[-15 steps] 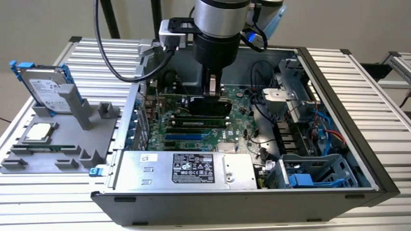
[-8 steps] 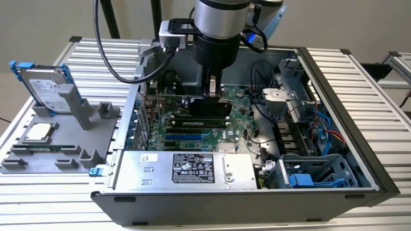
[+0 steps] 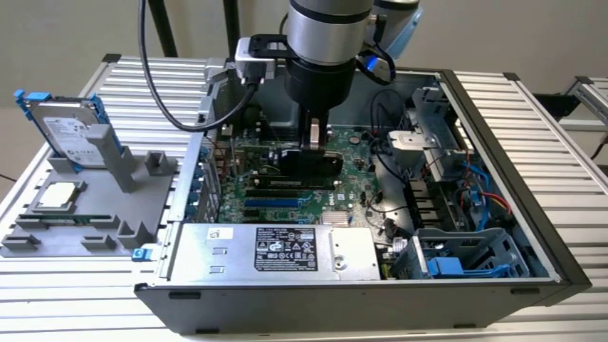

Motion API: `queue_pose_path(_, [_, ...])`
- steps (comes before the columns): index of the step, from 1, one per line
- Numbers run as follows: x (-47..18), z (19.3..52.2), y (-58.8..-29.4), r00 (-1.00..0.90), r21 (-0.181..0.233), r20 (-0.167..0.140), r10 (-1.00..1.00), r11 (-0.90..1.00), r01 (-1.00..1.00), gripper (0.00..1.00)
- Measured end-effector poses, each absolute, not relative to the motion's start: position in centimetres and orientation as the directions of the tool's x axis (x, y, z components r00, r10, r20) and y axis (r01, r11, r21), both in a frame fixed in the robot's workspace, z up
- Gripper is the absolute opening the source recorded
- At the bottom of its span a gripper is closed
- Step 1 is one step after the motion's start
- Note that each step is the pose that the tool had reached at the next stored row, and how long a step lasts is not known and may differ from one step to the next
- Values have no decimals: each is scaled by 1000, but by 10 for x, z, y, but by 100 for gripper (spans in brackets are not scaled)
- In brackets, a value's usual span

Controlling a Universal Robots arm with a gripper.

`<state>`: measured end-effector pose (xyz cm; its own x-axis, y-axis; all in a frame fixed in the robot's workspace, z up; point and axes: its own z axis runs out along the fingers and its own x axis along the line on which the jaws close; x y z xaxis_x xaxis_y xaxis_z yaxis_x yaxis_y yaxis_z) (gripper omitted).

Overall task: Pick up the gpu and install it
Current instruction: 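Insert the gpu into the slot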

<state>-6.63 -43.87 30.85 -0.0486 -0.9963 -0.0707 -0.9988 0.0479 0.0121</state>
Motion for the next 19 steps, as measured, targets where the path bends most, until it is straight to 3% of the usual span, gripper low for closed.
queue_pose_path(19, [-73,295,-444,-49,13,-70,-996,48,-999,0])
